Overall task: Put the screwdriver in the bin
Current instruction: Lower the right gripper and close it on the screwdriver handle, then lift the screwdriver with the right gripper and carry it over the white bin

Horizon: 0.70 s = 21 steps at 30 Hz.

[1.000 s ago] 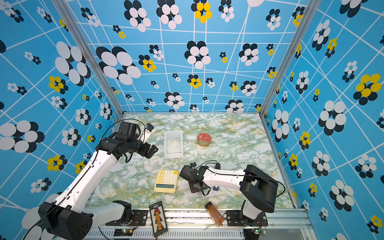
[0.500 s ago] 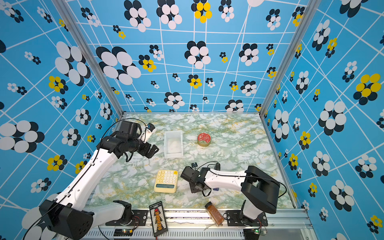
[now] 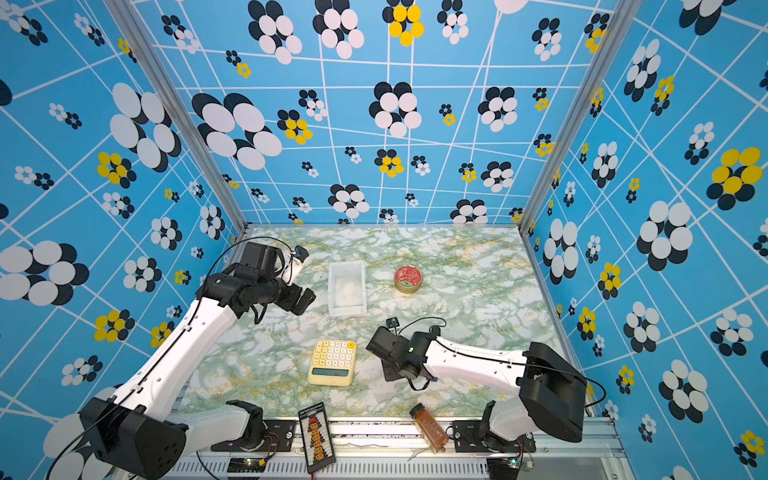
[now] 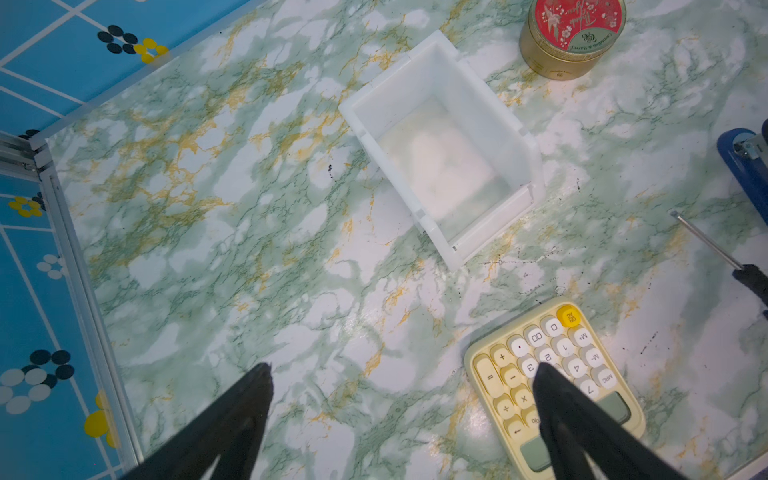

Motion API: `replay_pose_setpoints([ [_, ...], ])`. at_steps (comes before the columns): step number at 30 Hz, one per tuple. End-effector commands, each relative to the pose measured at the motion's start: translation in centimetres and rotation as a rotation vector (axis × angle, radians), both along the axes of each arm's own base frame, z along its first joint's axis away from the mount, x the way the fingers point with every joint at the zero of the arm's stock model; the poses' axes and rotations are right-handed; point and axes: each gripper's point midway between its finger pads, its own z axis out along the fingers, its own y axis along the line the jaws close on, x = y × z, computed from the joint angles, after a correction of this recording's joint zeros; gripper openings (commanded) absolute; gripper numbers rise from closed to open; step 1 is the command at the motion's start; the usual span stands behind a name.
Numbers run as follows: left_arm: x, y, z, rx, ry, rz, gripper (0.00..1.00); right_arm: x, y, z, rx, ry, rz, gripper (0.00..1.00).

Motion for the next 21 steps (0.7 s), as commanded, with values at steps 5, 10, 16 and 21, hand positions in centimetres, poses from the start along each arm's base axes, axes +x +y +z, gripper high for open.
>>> replay_pose_setpoints([
  [5,-3.2,0.3,1.0,0.09,0.001,-0.125,0.99,2.4,0.2,5.0,0.031,-0.082,0.029,0.12],
  [10,-4.3,0.6,-0.3,0.094,0.026,-0.122,0.99,4.5,1.7,7.6,0.059,-0.113,0.075,0.12],
  [16,-6.0,0.8,-0.9,0.109,0.054,-0.175,0.99,7.4,5.1,9.4,0.071,-0.118,0.163,0.12],
  [21,-6.2,1.6,-1.2,0.131,0.048,-0.162,0.99,9.9,8.3,9.4,0.078,-0.093,0.239,0.11],
])
